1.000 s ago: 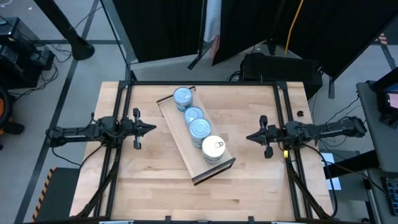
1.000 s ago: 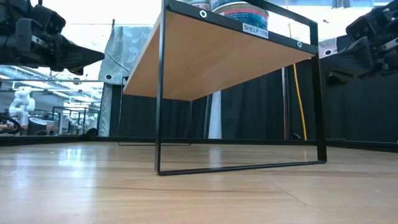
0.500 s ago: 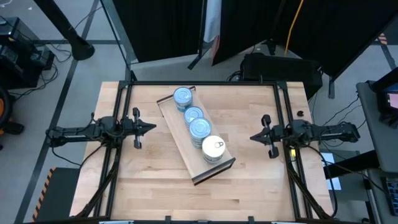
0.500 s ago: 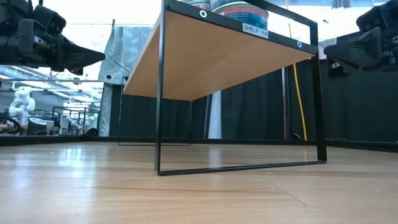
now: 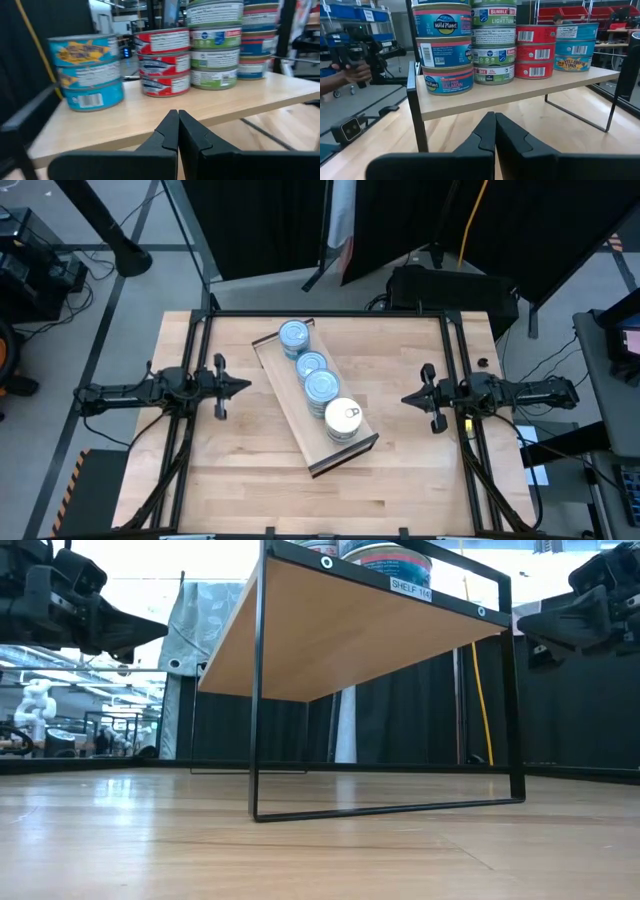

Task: Stack canned seafood by type on shelf
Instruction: Return to Home Position

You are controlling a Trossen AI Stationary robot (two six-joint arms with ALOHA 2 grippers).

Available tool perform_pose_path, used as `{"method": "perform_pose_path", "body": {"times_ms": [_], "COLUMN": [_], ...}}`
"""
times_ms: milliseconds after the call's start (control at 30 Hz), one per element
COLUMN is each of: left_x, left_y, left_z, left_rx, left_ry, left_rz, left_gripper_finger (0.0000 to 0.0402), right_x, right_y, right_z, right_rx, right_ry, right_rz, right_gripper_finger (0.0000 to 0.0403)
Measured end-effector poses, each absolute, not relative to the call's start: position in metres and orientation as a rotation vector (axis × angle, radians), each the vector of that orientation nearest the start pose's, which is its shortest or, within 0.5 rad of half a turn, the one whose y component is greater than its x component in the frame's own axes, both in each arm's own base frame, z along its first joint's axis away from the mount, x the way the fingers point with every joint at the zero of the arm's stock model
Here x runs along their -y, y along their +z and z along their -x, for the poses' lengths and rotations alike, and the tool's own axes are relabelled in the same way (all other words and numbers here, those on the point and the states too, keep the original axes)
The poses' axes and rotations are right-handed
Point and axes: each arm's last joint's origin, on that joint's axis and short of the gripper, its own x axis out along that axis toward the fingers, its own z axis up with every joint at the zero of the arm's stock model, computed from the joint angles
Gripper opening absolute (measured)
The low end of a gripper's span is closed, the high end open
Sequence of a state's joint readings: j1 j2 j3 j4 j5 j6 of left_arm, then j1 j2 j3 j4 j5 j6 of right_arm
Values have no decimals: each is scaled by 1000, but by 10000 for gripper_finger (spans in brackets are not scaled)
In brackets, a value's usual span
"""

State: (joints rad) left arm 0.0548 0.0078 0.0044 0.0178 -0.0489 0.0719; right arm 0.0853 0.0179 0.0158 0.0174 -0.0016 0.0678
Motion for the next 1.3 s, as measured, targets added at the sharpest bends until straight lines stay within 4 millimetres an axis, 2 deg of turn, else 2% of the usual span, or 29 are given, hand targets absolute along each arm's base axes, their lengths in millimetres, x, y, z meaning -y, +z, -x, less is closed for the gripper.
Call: {"method": "perform_pose_path", "body": {"times_ms": [433,1300], "left_x": [3,4], "left_y": [168,167], "left_z": [-98,-98], "left_rx": [32,29], "left_ry": [-29,4], "left_rz": [0,-57], "left_gripper_finger": [0,10], "right_x": [-8,-8], "right_y": [169,169], "right_z": [-98,-98], "right_rx": [13,13], "right_ry": [87,87], "right_rz": [-44,-41], "right_gripper_finger": [0,0]}}
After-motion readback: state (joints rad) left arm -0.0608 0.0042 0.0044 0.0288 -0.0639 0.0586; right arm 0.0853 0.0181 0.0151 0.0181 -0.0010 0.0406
